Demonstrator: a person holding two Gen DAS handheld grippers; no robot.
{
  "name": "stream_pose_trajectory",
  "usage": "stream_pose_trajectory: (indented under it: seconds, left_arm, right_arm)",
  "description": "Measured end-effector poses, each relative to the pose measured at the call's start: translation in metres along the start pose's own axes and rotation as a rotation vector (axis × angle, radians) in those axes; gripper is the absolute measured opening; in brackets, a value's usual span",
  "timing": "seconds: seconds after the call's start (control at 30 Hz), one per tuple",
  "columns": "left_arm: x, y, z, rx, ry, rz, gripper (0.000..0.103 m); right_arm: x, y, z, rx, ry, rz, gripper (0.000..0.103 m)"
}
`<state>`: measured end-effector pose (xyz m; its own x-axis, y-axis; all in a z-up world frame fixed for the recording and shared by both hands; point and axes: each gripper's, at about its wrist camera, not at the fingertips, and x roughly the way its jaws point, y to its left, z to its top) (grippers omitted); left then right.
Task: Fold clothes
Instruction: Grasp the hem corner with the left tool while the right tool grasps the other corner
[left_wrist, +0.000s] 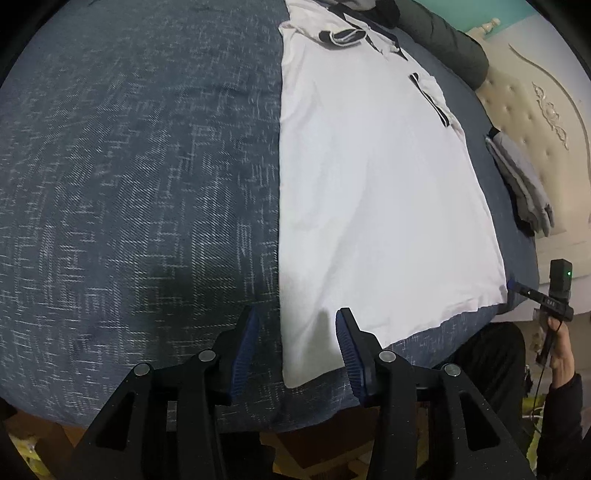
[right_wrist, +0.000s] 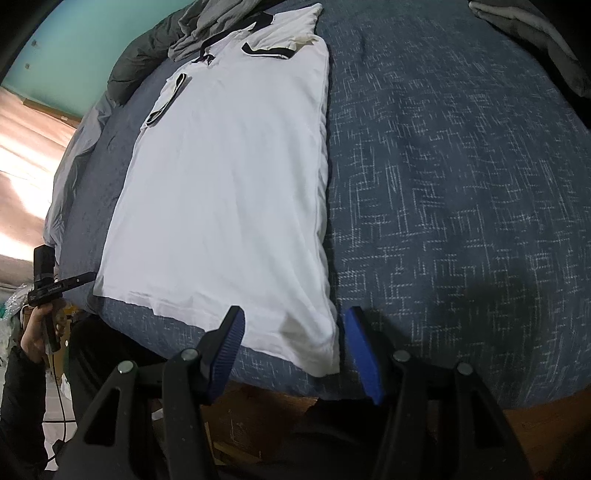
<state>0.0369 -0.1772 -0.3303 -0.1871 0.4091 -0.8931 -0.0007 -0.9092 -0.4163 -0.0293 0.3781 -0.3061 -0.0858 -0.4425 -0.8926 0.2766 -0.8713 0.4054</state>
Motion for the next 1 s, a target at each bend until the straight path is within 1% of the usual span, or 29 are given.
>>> stream_pose_trajectory:
  seconds: [0.17,0.47,0.77,0.8,0.87,0.93,1.0]
  left_arm:
    - [0.01,-0.002,-0.004,0.005,0.036,-0.001,0.047]
    - [0.015,0.003,-0.007,-0.025,0.041,-0.024,0.047]
    - [0.013,-0.003,-0.011,0.003,0.037,-0.04,0.046]
    - [0.012,-0.004,-0.012,0.007,0.038,-0.043,0.046]
    - [0.011,-0.005,-0.013,0.014,0.039,-0.046,0.034]
    - [0.011,-0.007,-0.014,0.019,0.037,-0.043,0.029]
    - [0.01,-0.01,-0.014,0.02,0.032,-0.044,0.022]
  right_arm:
    - [0.0,-0.004,-0.003,0.01,0.011,-0.008,0.058]
    - [0.012,-0.001,-0.007,0.003,0.046,-0.001,0.058]
    - [0.018,0.0,-0.007,0.007,0.051,0.007,0.058]
    - [0.019,0.001,-0.008,0.004,0.053,0.007,0.058]
    - [0.019,0.002,-0.008,0.001,0.052,0.015,0.058]
    - [0.02,0.003,-0.009,0.003,0.046,0.03,0.058]
    - [0.02,0.002,-0.01,0.006,0.045,0.039,0.058]
